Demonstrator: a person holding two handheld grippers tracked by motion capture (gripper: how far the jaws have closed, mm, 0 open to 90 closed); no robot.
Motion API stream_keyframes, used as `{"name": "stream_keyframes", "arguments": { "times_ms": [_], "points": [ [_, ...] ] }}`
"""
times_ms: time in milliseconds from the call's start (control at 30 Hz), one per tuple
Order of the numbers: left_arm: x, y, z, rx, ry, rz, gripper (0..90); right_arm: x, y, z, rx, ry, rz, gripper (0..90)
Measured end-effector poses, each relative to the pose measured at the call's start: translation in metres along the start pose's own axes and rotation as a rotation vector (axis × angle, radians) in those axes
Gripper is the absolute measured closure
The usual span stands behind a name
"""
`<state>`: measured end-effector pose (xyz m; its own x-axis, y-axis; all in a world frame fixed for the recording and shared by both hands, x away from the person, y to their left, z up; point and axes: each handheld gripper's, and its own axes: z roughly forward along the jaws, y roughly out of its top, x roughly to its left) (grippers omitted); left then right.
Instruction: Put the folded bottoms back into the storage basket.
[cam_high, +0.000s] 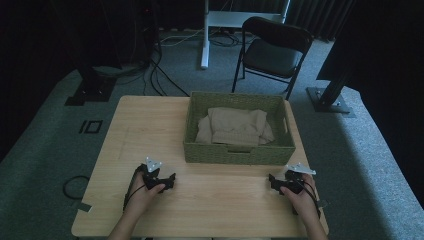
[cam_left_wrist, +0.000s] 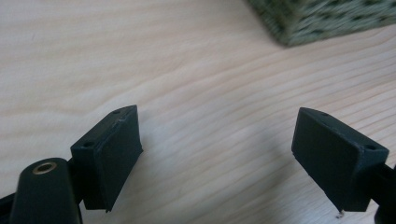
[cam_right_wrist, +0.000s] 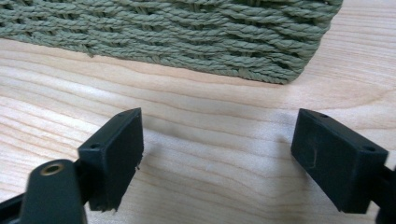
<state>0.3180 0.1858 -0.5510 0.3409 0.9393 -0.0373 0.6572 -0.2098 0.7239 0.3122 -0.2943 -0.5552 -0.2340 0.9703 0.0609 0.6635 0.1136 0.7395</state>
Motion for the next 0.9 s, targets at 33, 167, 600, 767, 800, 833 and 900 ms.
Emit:
{"name": "stream_keyframes", "arguments": {
  "times_ms": [33, 167, 600, 767, 800, 833, 900],
  "points": [
    [0.0005, 0.0, -0.0002, 0.0, 0.008, -0.007, 16.8, -0.0004, 0.0, 0.0, 0.001, 0.002, 0.002, 15.6],
    [-0.0017, -0.0005, 0.0001, 0.01, 0.067, -0.012, 16.7, 0.0018, 0.0004, 0.0009, 0.008, -0.017, -0.014, 14.7],
    [-0.0038, -0.0029, -0.0016, 0.012, 0.187, -0.12, 15.0, 0.0058, 0.0011, 0.0031, 0.02, -0.041, -0.034, 12.5],
    [-0.0047, -0.0031, -0.0017, 0.012, 0.201, -0.134, 14.4, 0.0057, 0.0011, 0.0031, 0.02, -0.041, -0.034, 12.4],
    [-0.0047, -0.0031, -0.0016, 0.013, 0.202, -0.133, 14.0, 0.0057, 0.0011, 0.0031, 0.02, -0.041, -0.034, 12.4],
    [-0.0047, -0.0031, -0.0016, 0.013, 0.202, -0.134, 13.9, 0.0058, 0.0011, 0.0031, 0.02, -0.041, -0.034, 12.5],
    [-0.0049, -0.0029, -0.0015, 0.014, 0.204, -0.136, 13.8, 0.0057, 0.0011, 0.0031, 0.02, -0.041, -0.034, 12.4]
  ]
}}
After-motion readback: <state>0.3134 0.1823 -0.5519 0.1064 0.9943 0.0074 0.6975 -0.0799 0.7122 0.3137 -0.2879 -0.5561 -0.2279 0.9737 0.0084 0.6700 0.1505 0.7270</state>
